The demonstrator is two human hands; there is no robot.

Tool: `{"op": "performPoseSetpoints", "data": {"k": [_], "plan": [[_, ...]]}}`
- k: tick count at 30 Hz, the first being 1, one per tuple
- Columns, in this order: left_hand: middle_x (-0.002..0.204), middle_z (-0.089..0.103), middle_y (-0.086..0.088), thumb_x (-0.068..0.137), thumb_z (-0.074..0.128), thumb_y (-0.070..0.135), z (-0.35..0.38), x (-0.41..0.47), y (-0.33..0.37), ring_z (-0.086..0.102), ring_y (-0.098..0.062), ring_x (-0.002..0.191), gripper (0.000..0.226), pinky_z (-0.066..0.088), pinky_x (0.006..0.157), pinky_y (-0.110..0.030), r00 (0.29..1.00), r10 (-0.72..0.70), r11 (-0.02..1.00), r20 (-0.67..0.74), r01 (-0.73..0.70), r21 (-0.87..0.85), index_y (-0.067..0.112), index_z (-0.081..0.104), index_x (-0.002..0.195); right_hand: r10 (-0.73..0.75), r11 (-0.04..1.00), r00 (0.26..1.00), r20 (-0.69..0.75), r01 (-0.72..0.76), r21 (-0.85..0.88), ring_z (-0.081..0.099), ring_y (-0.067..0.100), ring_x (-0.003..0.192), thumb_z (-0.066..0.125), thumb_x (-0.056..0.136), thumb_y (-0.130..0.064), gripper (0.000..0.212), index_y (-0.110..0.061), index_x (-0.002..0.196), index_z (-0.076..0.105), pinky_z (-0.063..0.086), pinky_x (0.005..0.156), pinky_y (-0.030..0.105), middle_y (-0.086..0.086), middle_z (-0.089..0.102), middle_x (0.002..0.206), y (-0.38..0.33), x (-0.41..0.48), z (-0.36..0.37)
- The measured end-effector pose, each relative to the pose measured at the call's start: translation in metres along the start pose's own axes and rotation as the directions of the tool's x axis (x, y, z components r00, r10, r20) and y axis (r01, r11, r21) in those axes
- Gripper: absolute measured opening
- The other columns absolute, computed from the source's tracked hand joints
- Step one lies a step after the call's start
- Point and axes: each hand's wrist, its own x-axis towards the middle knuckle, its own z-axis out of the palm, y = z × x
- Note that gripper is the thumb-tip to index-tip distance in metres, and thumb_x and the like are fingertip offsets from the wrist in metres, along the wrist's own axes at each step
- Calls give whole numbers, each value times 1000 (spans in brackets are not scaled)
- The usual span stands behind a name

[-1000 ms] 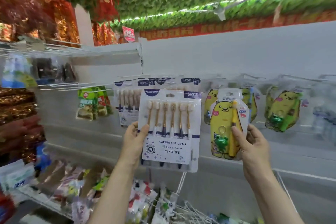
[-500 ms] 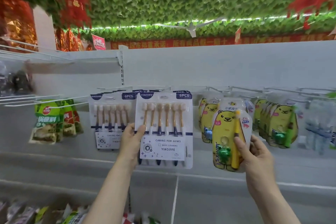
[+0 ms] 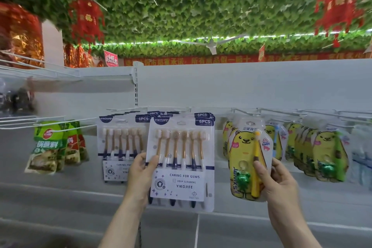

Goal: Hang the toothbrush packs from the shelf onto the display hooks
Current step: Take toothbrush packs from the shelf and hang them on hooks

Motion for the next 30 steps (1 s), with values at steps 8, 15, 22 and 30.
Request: {"op": "performPoseSetpoints", "data": {"k": [8,15,22,30], "plan": [[106,74,-10,92,66,22,1,10,-2,69,-33,102,14,52,94,-59,1000,-23,999,-19,22,-29,17,64,106,13,1000,999,38,-12,-27,75,22,90,91,45,-61,80,-21,110,70,60,57,35,6,77,99,0,-5,7],[101,74,-9,95,64,19,11,25,-3,71,-32,96,10,55,89,-58,999,-12,999,-39,14,49,17,62,104,65,998,998,5,-64,-25,73,27,91,75,79,-23,28,-23,106,68,60,57,38,1,78,92,0,-4,-3],[105,70,-7,96,63,21,20,41,-4,68,-29,100,11,54,93,-53,999,-28,992,-30,31,118,20,59,106,45,998,999,-14,-46,-40,75,22,84,72,80,-21,34,-19,114,67,62,63,47,6,77,98,-1,-9,-16],[111,65,-5,98,60,20,18,55,-4,63,-18,96,20,52,82,-35,999,-32,983,6,30,180,14,55,116,30,999,999,44,-28,-37,75,20,88,92,52,-55,73,-17,110,69,63,62,37,8,77,102,-4,-20,-17]]}}
